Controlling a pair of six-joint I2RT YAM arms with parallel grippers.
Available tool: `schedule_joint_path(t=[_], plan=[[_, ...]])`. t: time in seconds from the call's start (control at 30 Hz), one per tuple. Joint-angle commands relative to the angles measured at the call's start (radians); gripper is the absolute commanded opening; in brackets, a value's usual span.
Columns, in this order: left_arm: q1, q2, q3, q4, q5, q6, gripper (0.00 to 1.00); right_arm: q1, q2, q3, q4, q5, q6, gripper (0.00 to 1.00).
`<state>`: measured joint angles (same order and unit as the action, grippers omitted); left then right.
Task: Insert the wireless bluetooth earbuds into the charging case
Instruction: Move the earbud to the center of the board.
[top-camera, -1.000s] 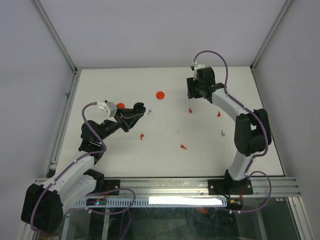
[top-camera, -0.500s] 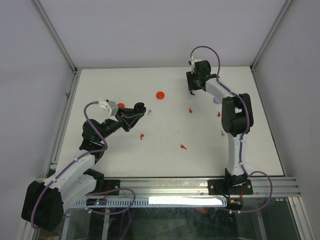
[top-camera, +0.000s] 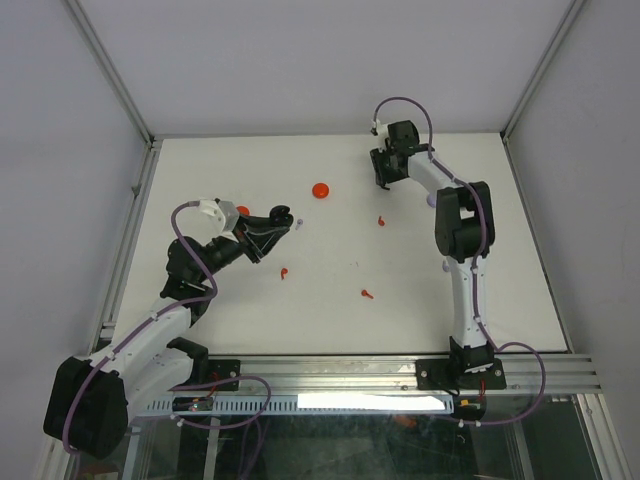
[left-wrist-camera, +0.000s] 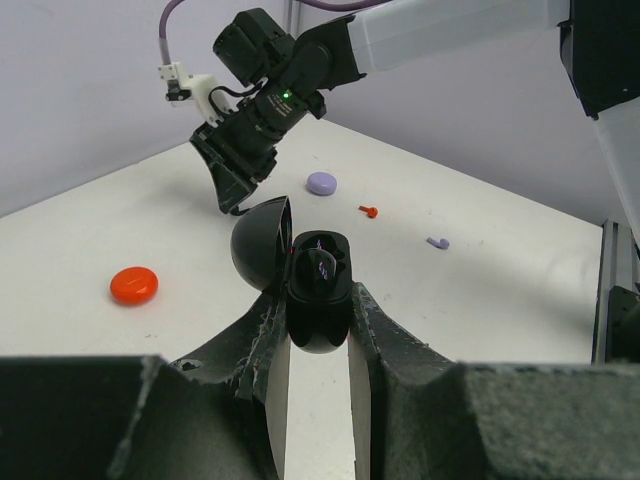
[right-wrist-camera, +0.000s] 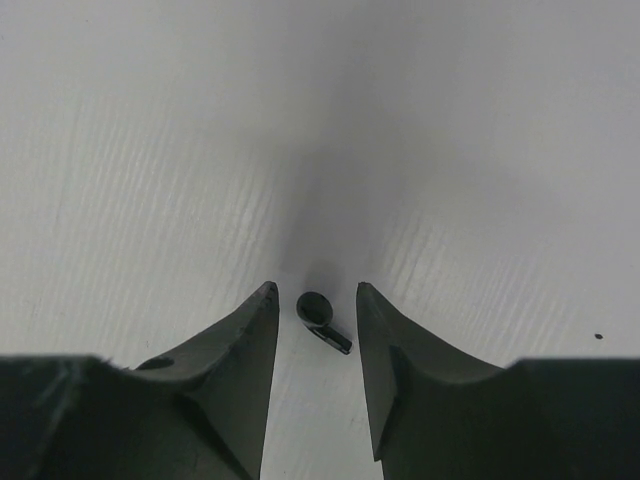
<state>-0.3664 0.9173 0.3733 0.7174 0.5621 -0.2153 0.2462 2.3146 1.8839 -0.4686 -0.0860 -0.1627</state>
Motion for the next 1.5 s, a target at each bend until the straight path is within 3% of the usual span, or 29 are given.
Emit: schedule_joint_path(t=[0.0,0.5,0.97,1.47], plan=[[0.003,0.001,0.047,0.022,0.012,0.023,0.0,-0.002,0.016,0.077,-0.054,-0.031,-0.031,0.39],[0.002,0.005,0.047,0.023,0.015,0.021,0.0,0.001,0.069,0.132,-0.143,-0.028,-0.087,0.35],[0.003,0.004,0.049,0.025,0.018,0.019,0.0,0.017,0.069,0.141,-0.182,0.027,-0.092,0.21],[0.002,-0.037,0.046,0.032,0.014,0.009,0.0,0.143,-0.187,-0.117,-0.168,0.069,0.131,0.17]])
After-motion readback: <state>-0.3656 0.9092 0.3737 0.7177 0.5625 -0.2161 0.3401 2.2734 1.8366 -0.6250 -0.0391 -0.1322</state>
